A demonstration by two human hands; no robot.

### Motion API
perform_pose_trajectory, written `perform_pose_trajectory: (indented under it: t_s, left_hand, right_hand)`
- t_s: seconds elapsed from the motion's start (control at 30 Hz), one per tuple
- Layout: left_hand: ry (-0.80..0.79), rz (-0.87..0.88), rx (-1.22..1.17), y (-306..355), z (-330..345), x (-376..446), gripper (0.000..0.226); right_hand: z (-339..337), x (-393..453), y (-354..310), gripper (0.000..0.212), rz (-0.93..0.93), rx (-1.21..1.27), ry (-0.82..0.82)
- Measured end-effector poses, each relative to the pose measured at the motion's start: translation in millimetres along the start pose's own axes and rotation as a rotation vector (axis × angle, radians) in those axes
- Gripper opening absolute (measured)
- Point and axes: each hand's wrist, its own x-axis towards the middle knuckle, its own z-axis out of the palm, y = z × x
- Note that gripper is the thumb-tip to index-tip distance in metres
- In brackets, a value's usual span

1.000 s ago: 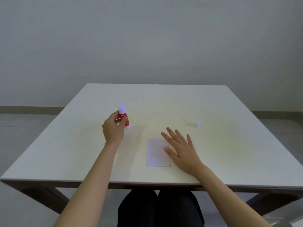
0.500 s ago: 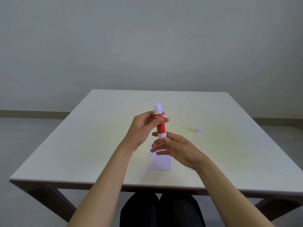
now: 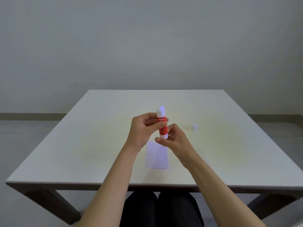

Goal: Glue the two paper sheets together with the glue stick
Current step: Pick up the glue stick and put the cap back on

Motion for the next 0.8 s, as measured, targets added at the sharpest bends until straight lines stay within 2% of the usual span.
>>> perform_pose_trajectory:
  t_s: [0.07,0.13,0.2,0.27,0.37,0.4,0.5,0.57,0.63,0.7,0.8]
  left_hand:
    - [0.004,0.0,0.013,0.4,-2.4,-0.4,0.016]
    - [-0.003,-0.008,0.009,0.9,-5.2,-1.4,0.016]
    - [-0.017,-0.019,-0.004,0.4,-6.7,-2.6,0.016]
    - [-0.013,-0.031,-0.014,-1.7,-7.2,-3.9,0.016]
    - [0.018,-0.034,-0.038,-3.6,-7.5,-4.8,0.015]
    - [0.02,-0.034,-0.046,-3.4,-7.4,-4.7,0.016]
    - [-0.001,-0.031,-0.044,-2.4,-6.3,-3.4,0.016]
    - [-0.023,-0.034,-0.041,-1.9,-5.0,-3.5,0.017]
    - [-0.032,-0.031,-0.036,-1.9,-4.1,-3.6,0.018]
    - [-0.021,-0.028,-0.01,-3.2,-3.0,-3.4,0.019]
    - [0.005,-0.044,-0.003,-5.5,2.5,-3.2,0.018]
  right_hand:
    - [-10.1,-0.8,-1.7,0.042,0.05,0.124,-0.278]
    - [-20.4,-1.8,-5.6,0.043,0.098,0.225,-0.45]
    - [-26.7,0.1,-9.2,0.035,0.079,0.127,-0.462]
    - [-30.4,4.8,-11.2,0.022,0.021,-0.033,-0.37]
    - [-35.3,10.6,-11.3,0.008,-0.014,-0.048,-0.266]
    - [-36.1,10.7,-10.7,0.007,-0.01,-0.023,-0.281]
    - [-31.0,8.0,-9.6,0.027,0.07,0.057,-0.474]
    - [-26.4,5.3,-11.0,0.027,0.103,0.075,-0.533]
    - [-23.2,4.1,-11.4,0.019,0.076,0.026,-0.437]
    - [-16.5,3.4,-9.6,0.01,0.048,-0.034,-0.221]
    - [4.5,5.2,-1.7,0.027,0.024,-0.208,0.177]
